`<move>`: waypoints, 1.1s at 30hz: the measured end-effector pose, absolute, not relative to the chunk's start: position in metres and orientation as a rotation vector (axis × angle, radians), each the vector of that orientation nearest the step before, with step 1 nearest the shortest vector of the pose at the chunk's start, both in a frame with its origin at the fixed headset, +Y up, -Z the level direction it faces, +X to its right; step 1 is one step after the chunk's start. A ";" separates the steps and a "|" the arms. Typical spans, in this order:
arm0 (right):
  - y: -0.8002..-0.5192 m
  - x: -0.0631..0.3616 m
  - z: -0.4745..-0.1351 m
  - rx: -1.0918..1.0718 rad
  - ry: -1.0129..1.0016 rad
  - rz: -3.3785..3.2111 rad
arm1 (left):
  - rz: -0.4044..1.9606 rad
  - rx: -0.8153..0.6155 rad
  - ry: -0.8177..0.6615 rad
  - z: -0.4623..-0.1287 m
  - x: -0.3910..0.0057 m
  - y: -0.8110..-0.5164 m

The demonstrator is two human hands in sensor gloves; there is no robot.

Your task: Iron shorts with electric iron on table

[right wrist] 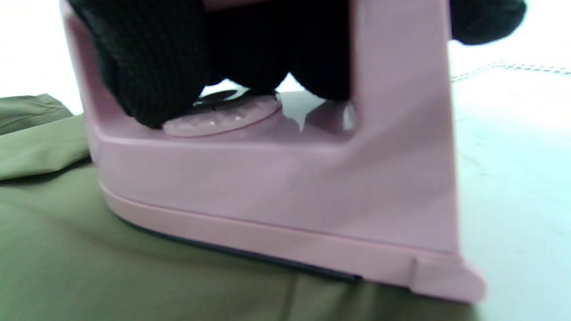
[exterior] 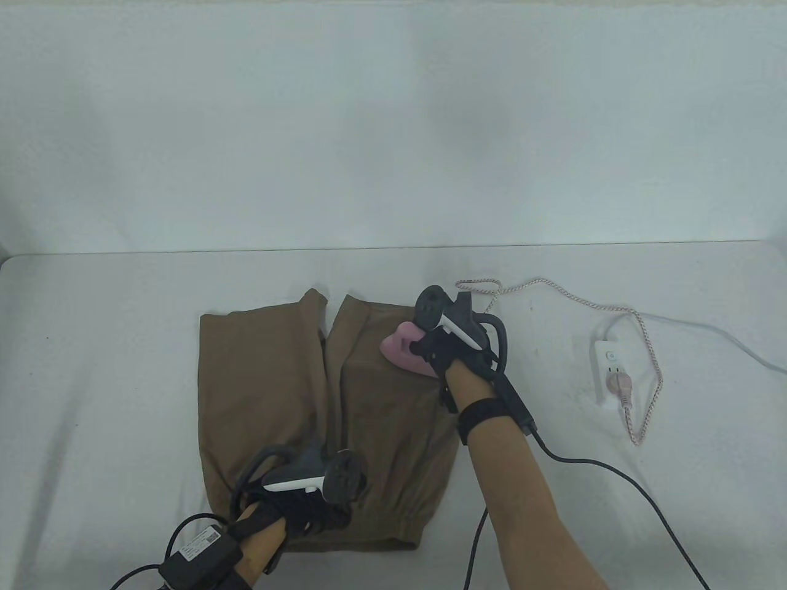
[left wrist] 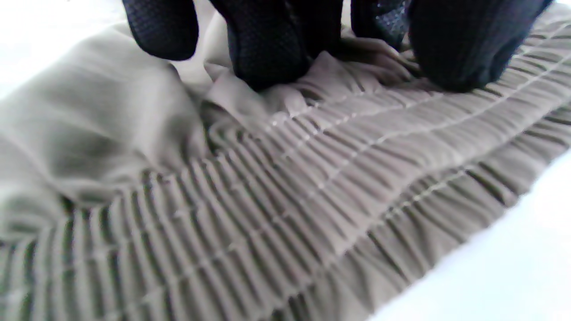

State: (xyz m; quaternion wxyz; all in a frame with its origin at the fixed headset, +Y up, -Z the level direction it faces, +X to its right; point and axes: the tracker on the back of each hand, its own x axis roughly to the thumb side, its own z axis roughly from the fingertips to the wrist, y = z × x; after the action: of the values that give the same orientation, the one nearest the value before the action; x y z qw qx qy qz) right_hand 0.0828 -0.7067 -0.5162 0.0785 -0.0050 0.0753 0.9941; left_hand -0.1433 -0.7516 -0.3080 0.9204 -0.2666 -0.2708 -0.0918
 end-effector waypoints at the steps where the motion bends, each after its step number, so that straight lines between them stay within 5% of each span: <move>1: -0.707 0.087 -0.515 -0.033 0.226 2.977 | -0.190 -0.547 -0.558 -0.308 -0.143 -0.752; 13: -0.707 0.112 -0.508 -0.081 0.195 2.942 | -0.189 -0.547 -0.563 -0.308 -0.143 -0.752; 33: -0.708 -0.019 -0.507 0.256 0.207 2.813 | -0.185 -0.548 -0.559 -0.308 -0.142 -0.752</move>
State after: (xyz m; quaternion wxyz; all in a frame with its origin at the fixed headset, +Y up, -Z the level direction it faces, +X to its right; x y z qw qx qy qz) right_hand -0.0194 -0.7081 -0.5067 0.1541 0.0893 0.0723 0.9814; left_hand -0.1425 -0.7520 -0.3079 0.9202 -0.2669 -0.2719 -0.0902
